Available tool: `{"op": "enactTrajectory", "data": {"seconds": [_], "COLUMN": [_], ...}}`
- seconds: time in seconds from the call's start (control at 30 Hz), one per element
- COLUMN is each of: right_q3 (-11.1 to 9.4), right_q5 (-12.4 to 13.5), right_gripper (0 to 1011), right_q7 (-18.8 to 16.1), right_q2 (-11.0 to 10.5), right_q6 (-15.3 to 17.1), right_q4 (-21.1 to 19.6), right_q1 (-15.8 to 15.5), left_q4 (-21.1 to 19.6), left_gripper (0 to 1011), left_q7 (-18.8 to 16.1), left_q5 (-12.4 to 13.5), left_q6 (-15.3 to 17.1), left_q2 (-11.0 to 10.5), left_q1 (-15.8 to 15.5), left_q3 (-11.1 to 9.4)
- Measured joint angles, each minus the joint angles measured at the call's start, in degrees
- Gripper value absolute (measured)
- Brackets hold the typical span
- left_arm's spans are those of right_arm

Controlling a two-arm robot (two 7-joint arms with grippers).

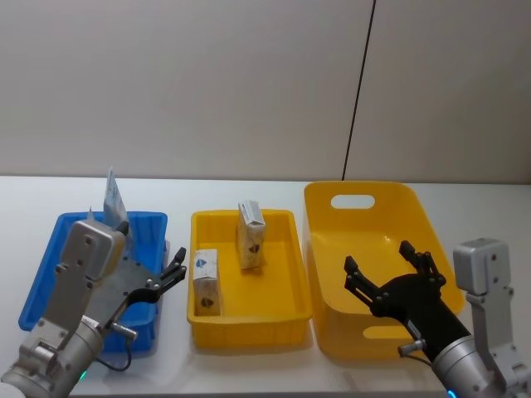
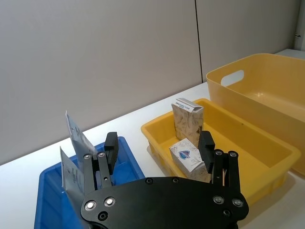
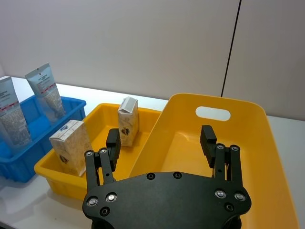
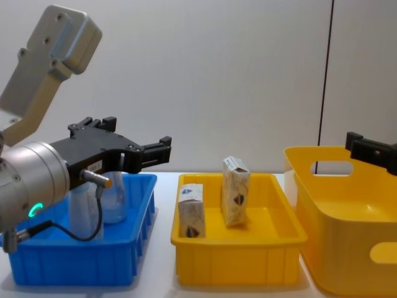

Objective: Bimanual collaborative sorting of washing and personal care products

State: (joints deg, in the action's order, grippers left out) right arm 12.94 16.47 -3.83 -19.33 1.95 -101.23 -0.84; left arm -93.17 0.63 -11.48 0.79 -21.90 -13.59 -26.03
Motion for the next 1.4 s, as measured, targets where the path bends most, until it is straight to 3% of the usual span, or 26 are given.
{"op": "enactTrajectory", "data": {"seconds": [1.4], "right_q3": [0.0], "right_q5": [0.0], "right_gripper": [1002], "right_q7": [0.0], "right_q2": [0.0], "right_q6": [0.0], "right_q4": [0.0], "right_q1": [0.0], "left_q4": [0.0], "left_gripper": [1002], "left_q7": [0.0], "left_q5": [0.0], "left_q6": [0.0], "left_q2": [0.0], "left_q1": [0.0], "left_q3": [0.0]}}
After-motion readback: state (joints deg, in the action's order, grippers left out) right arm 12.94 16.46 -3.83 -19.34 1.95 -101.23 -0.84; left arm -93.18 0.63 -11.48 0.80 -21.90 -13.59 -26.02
